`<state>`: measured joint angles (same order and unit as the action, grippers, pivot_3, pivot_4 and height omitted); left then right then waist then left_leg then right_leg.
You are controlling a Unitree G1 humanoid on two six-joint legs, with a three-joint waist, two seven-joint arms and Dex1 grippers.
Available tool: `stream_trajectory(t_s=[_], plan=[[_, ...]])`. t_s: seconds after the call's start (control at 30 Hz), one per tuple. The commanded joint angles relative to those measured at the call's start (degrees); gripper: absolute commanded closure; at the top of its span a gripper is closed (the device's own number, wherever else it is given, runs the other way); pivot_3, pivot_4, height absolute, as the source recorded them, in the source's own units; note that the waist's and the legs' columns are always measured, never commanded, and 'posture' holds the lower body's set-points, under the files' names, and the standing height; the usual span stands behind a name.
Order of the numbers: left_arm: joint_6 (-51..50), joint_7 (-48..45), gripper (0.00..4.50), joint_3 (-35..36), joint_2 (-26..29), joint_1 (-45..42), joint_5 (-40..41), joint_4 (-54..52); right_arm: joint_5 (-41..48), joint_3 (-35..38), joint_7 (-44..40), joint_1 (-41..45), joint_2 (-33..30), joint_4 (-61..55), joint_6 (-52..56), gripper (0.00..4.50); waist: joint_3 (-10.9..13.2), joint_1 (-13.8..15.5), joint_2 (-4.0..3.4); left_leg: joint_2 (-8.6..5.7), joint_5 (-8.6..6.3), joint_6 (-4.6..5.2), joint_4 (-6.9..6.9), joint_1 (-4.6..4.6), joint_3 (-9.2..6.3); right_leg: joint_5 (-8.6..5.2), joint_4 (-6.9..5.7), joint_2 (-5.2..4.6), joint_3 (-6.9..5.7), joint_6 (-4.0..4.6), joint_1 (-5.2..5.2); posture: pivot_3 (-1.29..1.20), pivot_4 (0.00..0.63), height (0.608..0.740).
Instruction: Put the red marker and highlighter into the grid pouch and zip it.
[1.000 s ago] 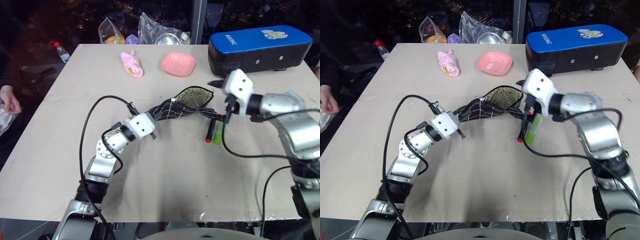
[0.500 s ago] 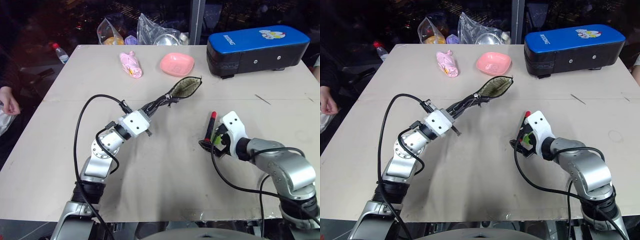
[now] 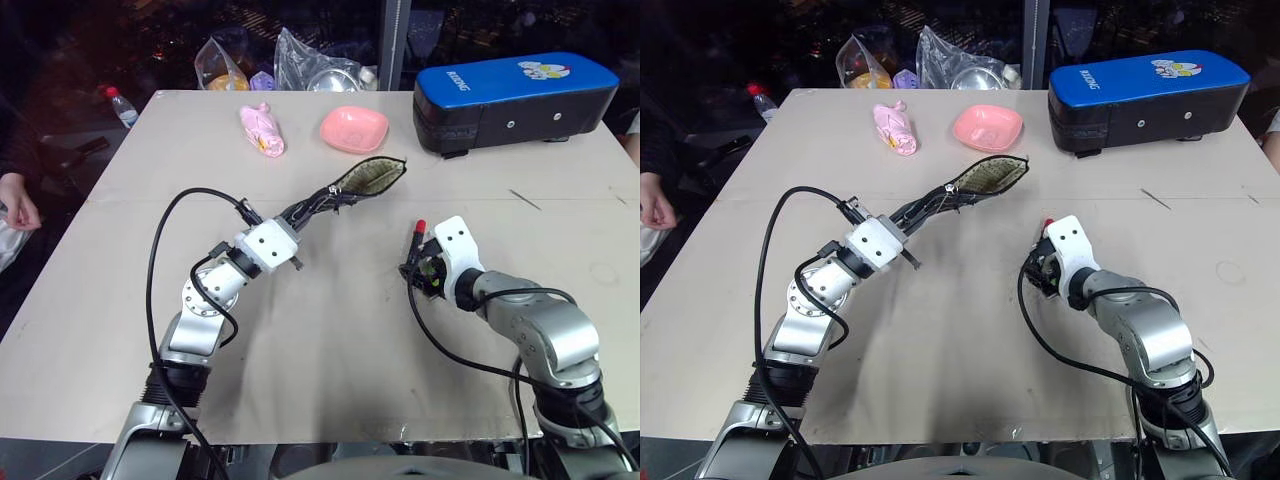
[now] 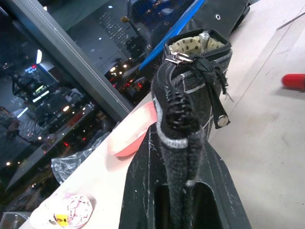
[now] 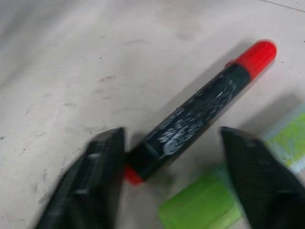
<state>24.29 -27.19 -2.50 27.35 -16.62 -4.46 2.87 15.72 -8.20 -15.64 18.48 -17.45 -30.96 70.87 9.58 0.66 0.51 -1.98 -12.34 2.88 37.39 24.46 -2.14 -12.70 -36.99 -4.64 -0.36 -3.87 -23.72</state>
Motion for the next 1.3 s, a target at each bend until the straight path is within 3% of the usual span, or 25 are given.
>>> stream_trajectory(t_s=[0.03,0.07,0.1,0.6,0.67,0.77,1.03,1.13,1.17,1.2,1.3], plan=[[1.2,0.9,4.50,0.7,0.2,-0.6,-0.2,-2.0,-0.9,-0.9,1.1,-0.8,-0.5,1.1,0.8,3.60,0.0,0.1,0.01,0.00,0.00,0.00,0.00,-0.04,0.00,0.00,0.00,0.00,0.00,0.00,0.05,0.00,0.150,0.726],[1.2,0.8,4.50,0.6,0.1,-0.6,-0.2,-2.0,-0.9,-1.1,1.2,-0.8,-0.5,1.2,0.8,4.12,0.0,0.1,0.03,0.00,0.00,0.00,0.00,-0.07,0.00,0.00,0.00,0.00,0.00,0.00,0.08,0.00,0.150,0.726],[1.3,0.8,4.50,0.6,0.1,-0.6,-0.2,-2.0,-0.9,-1.2,1.3,-0.6,-0.4,1.4,0.9,4.35,0.0,0.1,0.05,0.00,0.00,0.00,0.01,-0.09,0.01,0.00,0.00,0.00,0.01,0.00,0.10,0.00,0.150,0.726],[2.2,0.9,4.50,0.2,0.0,0.0,-0.5,-1.1,0.2,-3.9,-0.2,0.9,-0.9,3.7,0.3,4.48,-0.2,-0.2,0.20,0.09,0.00,0.00,-0.08,-0.44,0.10,-0.01,-0.02,0.06,0.10,0.00,0.27,0.00,0.150,0.726],[3.0,1.1,4.50,0.2,-0.1,0.3,-0.8,-0.3,-0.1,-4.5,-0.3,1.3,-0.8,4.7,-0.3,3.97,-0.2,-0.3,0.20,0.10,0.00,0.00,-0.10,-0.47,0.11,-0.01,-0.02,0.07,0.11,0.01,0.29,0.00,0.150,0.726],[3.7,1.4,4.50,0.3,-0.1,0.8,-1.0,0.1,-0.4,-4.4,0.0,1.9,-0.1,6.5,-1.1,2.68,-0.2,-0.6,0.18,0.11,0.00,0.00,-0.12,-0.49,0.13,-0.01,-0.02,0.07,0.13,0.01,0.29,0.00,0.150,0.726],[3.1,1.7,4.50,0.6,0.1,1.9,-0.8,-1.8,-0.4,-4.8,-0.7,2.8,-0.1,9.1,-2.7,2.68,-0.2,-1.3,0.24,0.14,0.00,0.00,-0.15,-0.55,0.16,-0.01,-0.01,0.09,0.18,0.01,0.30,0.00,0.150,0.726],[2.2,1.7,4.50,0.6,0.0,1.4,-0.9,-2.1,-0.7,-5.1,-1.2,3.3,-0.7,8.8,-3.5,3.31,-0.2,-1.4,0.24,0.16,0.00,0.00,-0.15,-0.56,0.16,0.00,-0.02,0.10,0.18,0.02,0.30,0.00,0.150,0.726],[2.0,1.7,4.50,0.5,0.0,1.3,-0.9,-2.2,-0.8,-5.1,-1.2,3.5,-0.9,8.6,-3.6,3.97,-0.2,-1.4,0.24,0.16,0.00,0.00,-0.15,-0.56,0.16,0.00,-0.02,0.10,0.19,0.02,0.30,0.00,0.150,0.726],[1.9,1.7,4.50,0.5,-0.1,1.3,-1.0,-2.3,-0.6,-4.9,-1.2,3.8,-1.1,8.0,-3.3,4.21,-0.2,-1.4,0.24,0.17,0.00,0.00,-0.16,-0.56,0.16,0.00,-0.02,0.11,0.19,0.02,0.30,0.00,0.150,0.726],[1.5,1.7,4.50,0.4,-0.1,1.3,-0.9,-2.5,0.7,-3.3,-2.0,5.2,-1.9,4.8,-1.4,4.22,-0.2,-1.3,0.22,0.18,0.00,-0.01,-0.17,-0.56,0.16,0.00,-0.02,0.11,0.19,0.03,0.29,0.00,0.150,0.726]])
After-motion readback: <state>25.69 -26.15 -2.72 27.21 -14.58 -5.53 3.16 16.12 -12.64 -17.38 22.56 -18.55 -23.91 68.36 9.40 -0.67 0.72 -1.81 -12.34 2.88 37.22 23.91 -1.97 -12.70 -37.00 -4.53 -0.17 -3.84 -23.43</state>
